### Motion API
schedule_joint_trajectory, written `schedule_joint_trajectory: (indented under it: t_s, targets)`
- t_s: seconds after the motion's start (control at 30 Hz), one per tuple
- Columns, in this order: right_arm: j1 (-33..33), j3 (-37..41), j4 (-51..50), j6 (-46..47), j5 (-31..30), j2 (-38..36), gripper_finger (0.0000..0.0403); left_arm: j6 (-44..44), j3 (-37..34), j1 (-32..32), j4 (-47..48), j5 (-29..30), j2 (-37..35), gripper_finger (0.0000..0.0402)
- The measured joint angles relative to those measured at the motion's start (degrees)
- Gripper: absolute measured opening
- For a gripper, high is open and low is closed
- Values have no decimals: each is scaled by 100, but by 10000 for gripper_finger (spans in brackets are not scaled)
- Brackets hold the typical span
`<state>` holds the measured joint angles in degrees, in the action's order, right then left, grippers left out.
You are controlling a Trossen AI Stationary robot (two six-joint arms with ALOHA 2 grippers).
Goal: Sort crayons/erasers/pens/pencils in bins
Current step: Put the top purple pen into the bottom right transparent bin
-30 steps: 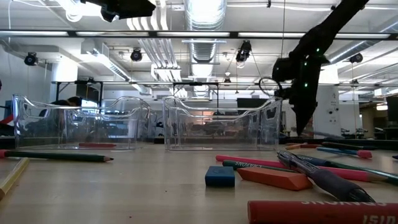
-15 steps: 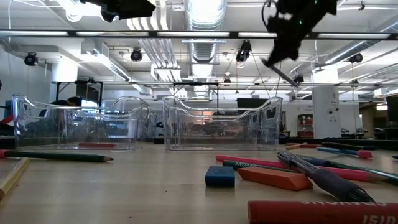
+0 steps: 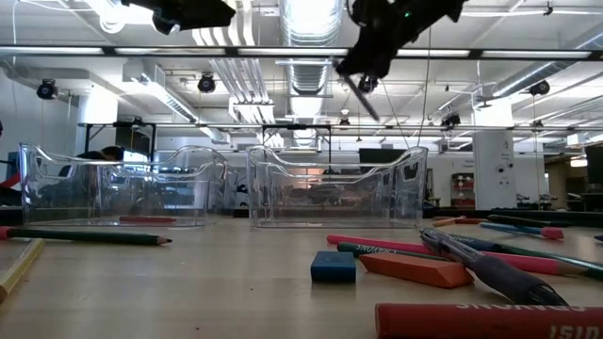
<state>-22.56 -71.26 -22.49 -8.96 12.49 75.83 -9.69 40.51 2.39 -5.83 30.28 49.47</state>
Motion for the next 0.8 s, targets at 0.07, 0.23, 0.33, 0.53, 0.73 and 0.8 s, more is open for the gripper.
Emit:
schedule_joint_trajectory:
  t_s: [0.07,0.23,0.33,0.53,0.73,0.8]
  targets:
    - [23,0,93,1,1,249,27,4,0,0,59,0,0,166]
    - [44,-137,83,3,275,913,39,5,0,-2,79,0,0,166]
    - [62,-239,73,36,320,1236,44,4,0,0,81,0,0,166]
    - [56,-356,22,121,335,1556,50,4,0,-2,81,0,0,166]
    - [80,-358,-112,91,596,1532,83,4,0,0,83,0,0,166]
    - [82,-358,-227,89,596,1471,102,4,0,0,84,0,0,166]
